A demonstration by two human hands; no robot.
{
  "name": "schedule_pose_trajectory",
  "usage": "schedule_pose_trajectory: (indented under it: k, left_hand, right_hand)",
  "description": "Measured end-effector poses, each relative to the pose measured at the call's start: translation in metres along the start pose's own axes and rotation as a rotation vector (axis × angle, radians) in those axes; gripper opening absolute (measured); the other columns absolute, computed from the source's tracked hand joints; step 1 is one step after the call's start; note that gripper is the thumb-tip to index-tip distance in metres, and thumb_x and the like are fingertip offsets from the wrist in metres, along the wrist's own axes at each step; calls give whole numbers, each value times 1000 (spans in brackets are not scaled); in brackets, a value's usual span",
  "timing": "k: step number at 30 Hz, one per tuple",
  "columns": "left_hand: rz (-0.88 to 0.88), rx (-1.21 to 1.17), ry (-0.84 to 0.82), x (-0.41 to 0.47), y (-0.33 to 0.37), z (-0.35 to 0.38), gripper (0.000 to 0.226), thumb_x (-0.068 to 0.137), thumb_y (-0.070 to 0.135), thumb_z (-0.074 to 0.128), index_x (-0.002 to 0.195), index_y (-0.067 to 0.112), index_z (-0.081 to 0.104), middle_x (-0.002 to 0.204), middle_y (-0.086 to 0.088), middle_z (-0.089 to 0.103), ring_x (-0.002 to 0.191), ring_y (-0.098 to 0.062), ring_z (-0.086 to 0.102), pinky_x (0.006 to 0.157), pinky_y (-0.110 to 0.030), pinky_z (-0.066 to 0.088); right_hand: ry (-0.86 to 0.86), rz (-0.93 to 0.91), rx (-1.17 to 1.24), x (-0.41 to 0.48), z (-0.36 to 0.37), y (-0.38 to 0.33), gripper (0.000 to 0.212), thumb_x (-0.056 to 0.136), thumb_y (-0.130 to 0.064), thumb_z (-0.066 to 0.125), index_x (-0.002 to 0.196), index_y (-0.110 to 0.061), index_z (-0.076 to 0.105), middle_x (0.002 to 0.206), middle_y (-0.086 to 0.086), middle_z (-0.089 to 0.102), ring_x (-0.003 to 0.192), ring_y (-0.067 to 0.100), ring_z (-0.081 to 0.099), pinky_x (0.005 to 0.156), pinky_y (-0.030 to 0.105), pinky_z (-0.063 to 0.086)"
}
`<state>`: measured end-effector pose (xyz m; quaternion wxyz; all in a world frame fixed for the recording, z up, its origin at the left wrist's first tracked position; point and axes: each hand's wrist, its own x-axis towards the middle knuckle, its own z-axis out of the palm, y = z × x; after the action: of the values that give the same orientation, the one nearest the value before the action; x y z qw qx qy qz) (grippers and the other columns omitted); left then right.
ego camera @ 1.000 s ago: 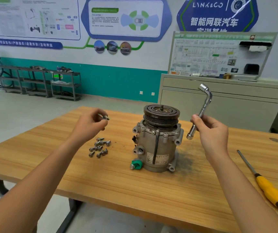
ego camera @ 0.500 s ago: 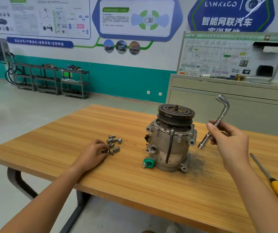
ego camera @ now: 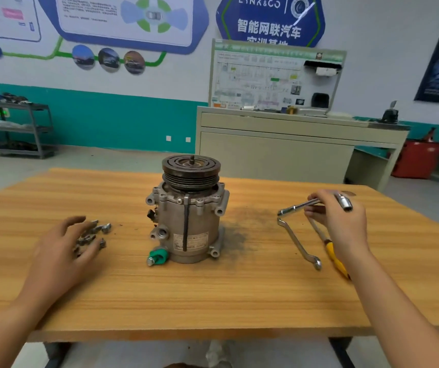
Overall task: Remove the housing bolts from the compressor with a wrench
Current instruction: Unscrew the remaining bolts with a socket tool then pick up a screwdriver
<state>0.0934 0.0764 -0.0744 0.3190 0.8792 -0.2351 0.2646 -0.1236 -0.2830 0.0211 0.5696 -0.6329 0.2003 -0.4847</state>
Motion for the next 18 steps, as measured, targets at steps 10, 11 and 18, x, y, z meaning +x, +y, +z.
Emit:
schedule_pose_trajectory:
  k: [10,11,18]
  left_hand:
    - [92,-337,65,-2,94,42,35,88,12,61,123,11,57,129,-2,49,115,0,36,98,-31,31]
    - [85,-341,65,-3,92,43,34,87,11,62,122,10,57,129,-4,50,114,-1,36,98,-30,30]
    - [37,-363,88,-4,81,41,32,89,6,57,121,8,56,127,-11,51,116,-9,41,98,-31,30]
  right_hand:
    - [-583,-839,-993,-4,-14,75,22,73,8,68,94,0,68,100,16,64,80,28,65,64,30,53]
    - [-738,-875,-1128,-1,-13,79,25,79,3,64,103,-3,64,111,15,60,86,29,63,65,31,52]
    - [-1176,-874,-1621,26,-7,84,33,96,-10,42,128,-12,36,135,9,31,104,28,50,76,37,49]
